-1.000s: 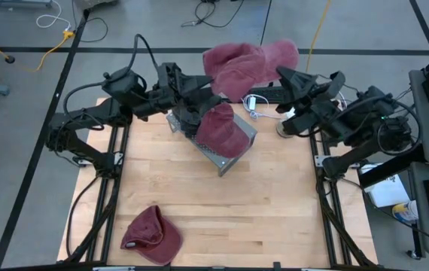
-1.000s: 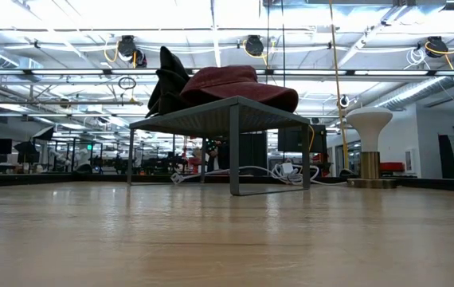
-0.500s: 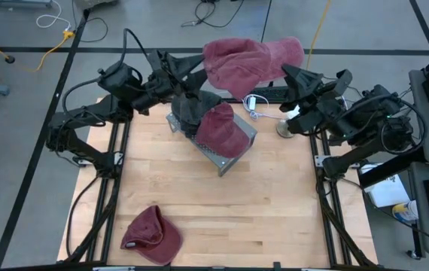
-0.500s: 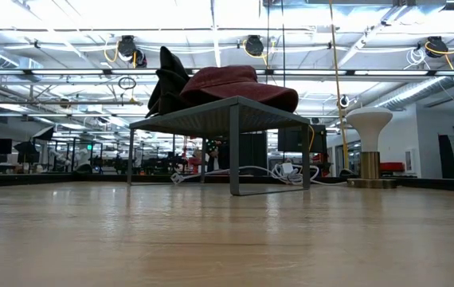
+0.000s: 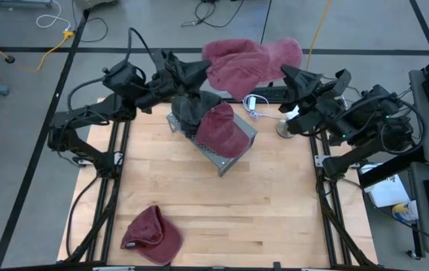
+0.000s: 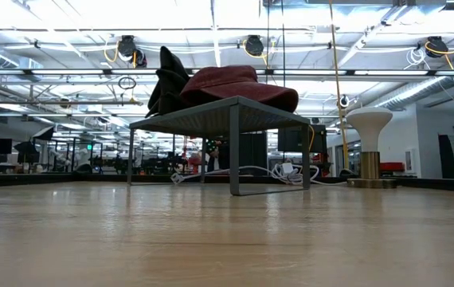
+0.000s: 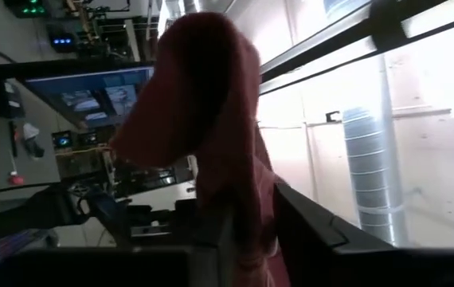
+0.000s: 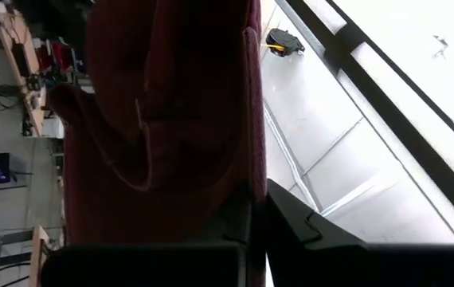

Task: Pick & Place hat
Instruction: Stack the top red cap on the red cap on the shelf

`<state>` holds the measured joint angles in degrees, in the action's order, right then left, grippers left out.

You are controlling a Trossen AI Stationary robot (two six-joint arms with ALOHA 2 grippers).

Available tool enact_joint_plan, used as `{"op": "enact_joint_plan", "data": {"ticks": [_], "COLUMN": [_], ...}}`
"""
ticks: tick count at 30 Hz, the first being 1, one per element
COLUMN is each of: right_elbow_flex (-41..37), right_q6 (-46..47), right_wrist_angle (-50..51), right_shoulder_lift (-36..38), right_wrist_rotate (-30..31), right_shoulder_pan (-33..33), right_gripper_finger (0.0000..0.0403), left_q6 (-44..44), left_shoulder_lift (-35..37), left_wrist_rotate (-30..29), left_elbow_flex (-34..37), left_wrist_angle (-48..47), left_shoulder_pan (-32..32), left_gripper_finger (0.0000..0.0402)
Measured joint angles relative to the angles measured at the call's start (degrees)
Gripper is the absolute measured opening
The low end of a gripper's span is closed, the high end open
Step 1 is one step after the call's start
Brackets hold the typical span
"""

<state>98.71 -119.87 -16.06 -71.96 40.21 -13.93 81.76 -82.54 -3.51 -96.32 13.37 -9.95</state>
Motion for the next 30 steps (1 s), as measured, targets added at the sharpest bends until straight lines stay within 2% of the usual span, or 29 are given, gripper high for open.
{"op": "enact_joint_plan", "data": {"ticks": [9, 12, 16, 21, 26, 30], "right_elbow_flex": [-1.33, -1.39, -1.39, -1.37, -1.39, -1.39], "right_q6": [2.18, 4.06, 11.80, 32.75, 58.64, 78.48], "right_wrist_angle": [0.08, 0.12, 0.05, 1.95, 16.76, 28.26], "right_shoulder_lift": [-0.05, -0.07, -0.07, -0.04, -0.07, -0.09], "right_wrist_rotate": [0.14, 0.15, 0.35, 5.30, 12.05, 12.12], "right_shoulder_pan": [-0.02, -0.02, -0.02, -1.27, -2.78, -3.82], "right_gripper_finger": [0.0014, 0.0023, 0.0039, 0.0072, 0.0116, 0.0141], "left_q6": [-2.66, -3.99, -5.28, -5.88, -4.68, -3.82], "left_shoulder_lift": [-0.50, -0.39, -0.40, -0.15, -0.17, -0.17], "left_wrist_rotate": [4.16, 3.99, 3.73, 4.59, 7.81, 10.34], "left_elbow_flex": [-0.03, -0.03, -0.03, -0.03, -0.03, -0.03], "left_wrist_angle": [1.09, 1.56, 3.63, 7.68, 10.04, 10.61], "left_shoulder_pan": [-1.23, -1.29, -1.78, -3.09, -4.94, -6.51], "left_gripper_finger": [0.0013, 0.0018, 0.0021, 0.0012, 0.0009, 0.0011]}}
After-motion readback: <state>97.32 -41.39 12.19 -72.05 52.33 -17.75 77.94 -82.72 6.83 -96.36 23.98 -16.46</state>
